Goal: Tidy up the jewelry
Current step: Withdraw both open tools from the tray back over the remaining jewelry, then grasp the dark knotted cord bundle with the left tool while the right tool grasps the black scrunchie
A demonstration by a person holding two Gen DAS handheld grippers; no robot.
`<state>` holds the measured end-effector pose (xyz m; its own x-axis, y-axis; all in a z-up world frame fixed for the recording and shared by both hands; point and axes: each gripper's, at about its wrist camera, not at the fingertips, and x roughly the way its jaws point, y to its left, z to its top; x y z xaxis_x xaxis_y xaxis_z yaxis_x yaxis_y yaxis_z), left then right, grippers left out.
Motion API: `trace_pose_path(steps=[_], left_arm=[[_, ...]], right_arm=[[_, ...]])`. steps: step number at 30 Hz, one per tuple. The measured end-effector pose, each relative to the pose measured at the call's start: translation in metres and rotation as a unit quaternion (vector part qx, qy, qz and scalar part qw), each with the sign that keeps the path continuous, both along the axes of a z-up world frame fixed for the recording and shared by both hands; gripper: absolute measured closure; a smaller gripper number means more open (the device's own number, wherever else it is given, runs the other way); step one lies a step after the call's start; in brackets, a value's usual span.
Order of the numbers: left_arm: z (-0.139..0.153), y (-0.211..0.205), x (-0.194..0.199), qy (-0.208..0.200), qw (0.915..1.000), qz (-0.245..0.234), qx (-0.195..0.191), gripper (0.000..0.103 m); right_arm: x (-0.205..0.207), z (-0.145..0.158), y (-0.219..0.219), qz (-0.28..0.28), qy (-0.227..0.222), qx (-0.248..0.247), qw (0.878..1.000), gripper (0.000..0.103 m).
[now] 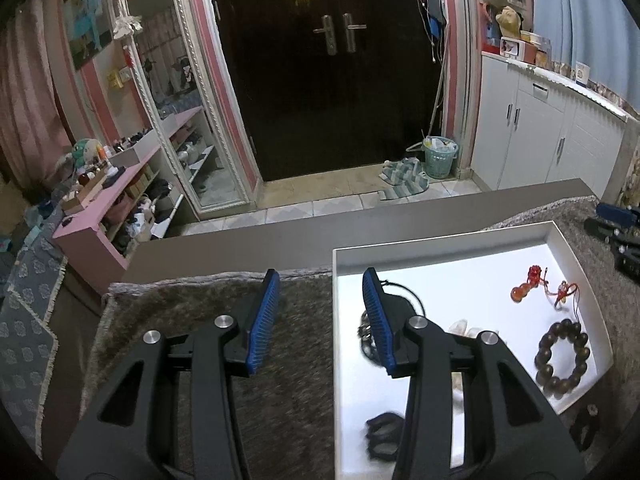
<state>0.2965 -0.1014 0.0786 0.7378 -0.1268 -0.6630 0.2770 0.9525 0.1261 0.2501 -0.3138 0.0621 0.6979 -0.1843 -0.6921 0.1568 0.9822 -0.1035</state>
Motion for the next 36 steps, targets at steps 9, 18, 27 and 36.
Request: trace_pose_path(steps=[9,18,27,36], left_arm=[[0.014,0.06,-0.062,-0.022,0.9994,0.028,-0.004,0.044],[-0.018,0.097,-0.17,-0.041,0.9981,0.02,-0.042,0.043],[-0.088,0.083,-0.22,0.027,0.9978,0.01,-0.06,0.043],[-0.111,0.066,-0.225,0.04,0.9979,-0.002,-0.05,0.043]], right_arm=[[-0.056,0.026,-0.001,-0.01,-0.018,-0.022,1.0,0.067],[-0.184,-0.003,0.012,-0.036,-0.031,0.009,0.999,0.067],[-0.23,-0.061,0.065,-0.014,0.021,0.045,0.999,0.067],[-0.21,-0.078,0.059,-0.04,0.028,0.058,0.997,0.067]])
